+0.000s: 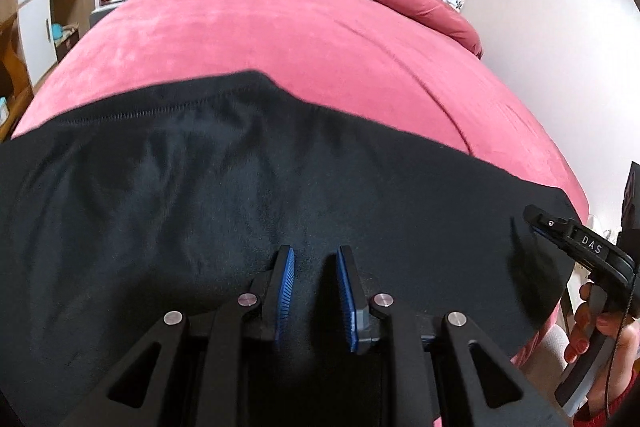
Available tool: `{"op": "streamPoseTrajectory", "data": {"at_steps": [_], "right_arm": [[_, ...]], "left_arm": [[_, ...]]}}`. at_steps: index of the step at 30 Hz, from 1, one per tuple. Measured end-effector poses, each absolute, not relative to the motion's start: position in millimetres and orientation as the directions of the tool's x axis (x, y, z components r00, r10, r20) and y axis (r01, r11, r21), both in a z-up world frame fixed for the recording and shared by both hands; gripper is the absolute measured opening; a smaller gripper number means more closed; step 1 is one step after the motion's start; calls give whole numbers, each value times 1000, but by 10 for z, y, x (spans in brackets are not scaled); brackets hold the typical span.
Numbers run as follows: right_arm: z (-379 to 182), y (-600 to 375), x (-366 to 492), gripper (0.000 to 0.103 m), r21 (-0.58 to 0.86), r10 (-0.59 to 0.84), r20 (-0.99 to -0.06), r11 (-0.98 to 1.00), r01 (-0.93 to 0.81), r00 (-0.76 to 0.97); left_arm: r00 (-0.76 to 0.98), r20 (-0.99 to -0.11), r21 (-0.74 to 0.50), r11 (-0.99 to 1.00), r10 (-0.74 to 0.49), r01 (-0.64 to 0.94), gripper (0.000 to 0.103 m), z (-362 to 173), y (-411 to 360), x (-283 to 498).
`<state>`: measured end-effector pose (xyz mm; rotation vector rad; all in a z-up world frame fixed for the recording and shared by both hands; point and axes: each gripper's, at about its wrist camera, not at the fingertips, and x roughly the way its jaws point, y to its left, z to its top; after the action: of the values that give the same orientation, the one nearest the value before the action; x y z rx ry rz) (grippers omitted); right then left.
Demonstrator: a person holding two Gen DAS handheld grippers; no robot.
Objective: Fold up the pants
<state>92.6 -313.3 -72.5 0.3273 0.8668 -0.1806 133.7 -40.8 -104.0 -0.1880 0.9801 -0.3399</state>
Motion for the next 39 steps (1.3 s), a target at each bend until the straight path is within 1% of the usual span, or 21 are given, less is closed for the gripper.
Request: {"op": "streamPoseTrajectory", "data": {"at_steps": [7,11,16,20,22,24,26,28,31,33,35,36,38,39], "right_arm": [[-764,-3220,926,39,151,-70,-795,939,308,602],[-735,-3407,831,40,160,-81,-796,927,338,600],[-757,-3734,711,40,170,-106,-809,900,402,579],[-707,-4129,560,41,233,-95,-798,862,450,595],[-656,-4382,452,50,254,-112,-785,839,482,609],[-591,-4654,330,54,244,-156,-775,820,518,612],[-545,-4944,226,54,219,-208,-775,797,563,596],[-549,-5252,105,56,266,-213,-775,743,614,595],[-667,-5698,-104,58,427,-154,-754,623,655,638],[-758,-5842,-160,61,460,-141,-754,584,669,642],[-861,-5967,-254,61,494,-137,-752,531,688,645],[-889,-6001,-314,61,509,-147,-744,507,695,652],[-974,-6093,-446,64,575,-142,-699,471,669,701],[-1038,-6123,-460,65,614,-100,-677,468,635,729]], "left_arm": [[501,-783,-315,929,-369,192,22,-1027,-438,1346],[488,-758,-371,901,-433,224,22,-967,-487,1375],[483,-770,-306,906,-417,293,22,-920,-757,1435],[485,-777,-290,912,-402,291,22,-876,-844,1594],[495,-783,-267,923,-376,278,22,-873,-839,1678],[501,-790,-255,932,-354,257,22,-898,-805,1779],[504,-792,-256,937,-344,238,22,-915,-759,1874],[512,-794,-251,944,-328,215,22,-930,-731,1971],[511,-794,-262,944,-329,199,22,-966,-739,2048],[507,-797,-267,944,-329,193,22,-1005,-751,2085],[511,-794,-264,944,-329,198,22,-1030,-756,2071],[516,-791,-258,944,-328,205,22,-1037,-757,2038],[521,-788,-248,944,-327,217,22,-1046,-745,1998],[526,-784,-250,943,-330,219,22,-1060,-730,1982]]}}
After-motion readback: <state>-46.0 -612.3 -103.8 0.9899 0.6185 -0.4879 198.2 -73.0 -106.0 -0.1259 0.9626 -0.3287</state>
